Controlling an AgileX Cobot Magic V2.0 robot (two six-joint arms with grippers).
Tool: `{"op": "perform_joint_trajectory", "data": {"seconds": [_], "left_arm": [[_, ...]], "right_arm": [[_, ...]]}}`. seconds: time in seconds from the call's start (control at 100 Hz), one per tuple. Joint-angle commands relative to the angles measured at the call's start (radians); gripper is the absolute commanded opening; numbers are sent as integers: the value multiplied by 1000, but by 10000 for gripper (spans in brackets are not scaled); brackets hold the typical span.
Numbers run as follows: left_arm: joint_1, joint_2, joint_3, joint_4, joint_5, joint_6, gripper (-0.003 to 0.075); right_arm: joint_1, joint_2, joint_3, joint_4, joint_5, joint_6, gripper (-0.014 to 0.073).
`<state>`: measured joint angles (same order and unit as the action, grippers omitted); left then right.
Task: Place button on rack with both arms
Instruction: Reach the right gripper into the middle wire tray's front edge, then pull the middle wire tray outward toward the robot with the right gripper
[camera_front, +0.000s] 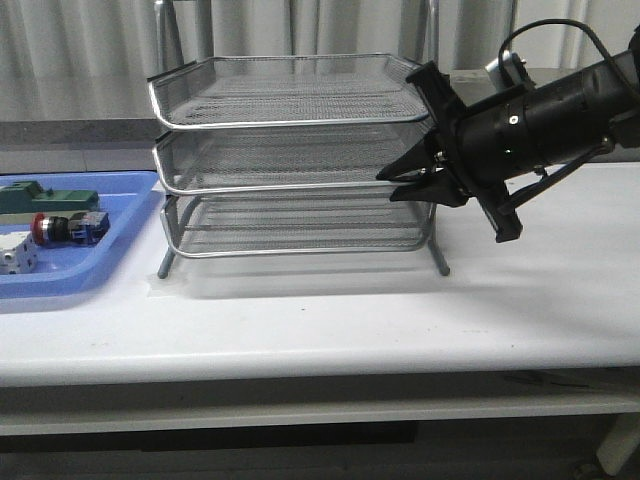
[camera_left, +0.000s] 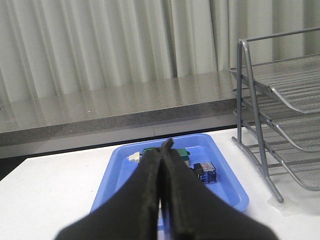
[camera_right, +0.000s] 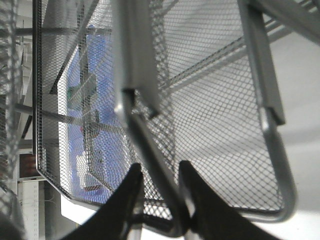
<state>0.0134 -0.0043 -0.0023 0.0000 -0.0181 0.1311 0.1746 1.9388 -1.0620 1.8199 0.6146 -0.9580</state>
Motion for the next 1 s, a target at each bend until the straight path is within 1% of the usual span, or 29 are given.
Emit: {"op": "perform_joint_trajectory", "data": {"seconds": [0.0,0.3,0.46,0.64,0.99], "left_arm": [[1,-31,54,-8,-78,-12,-21],[1,-31,54,-8,-78,-12,-21],[1,-31,54,-8,-78,-12,-21],[1,-31,54,-8,-78,-12,-21],[1,-31,54,-8,-78,-12,-21]], "right_arm": [[3,-46,-28,117,59,-24,75],[3,-49,7,114,98,-24,66],[3,-56,60,107,124,-26,66],[3,-74,125,99,160,-58,66],[3,-184,269,86,166,-116,66]]}}
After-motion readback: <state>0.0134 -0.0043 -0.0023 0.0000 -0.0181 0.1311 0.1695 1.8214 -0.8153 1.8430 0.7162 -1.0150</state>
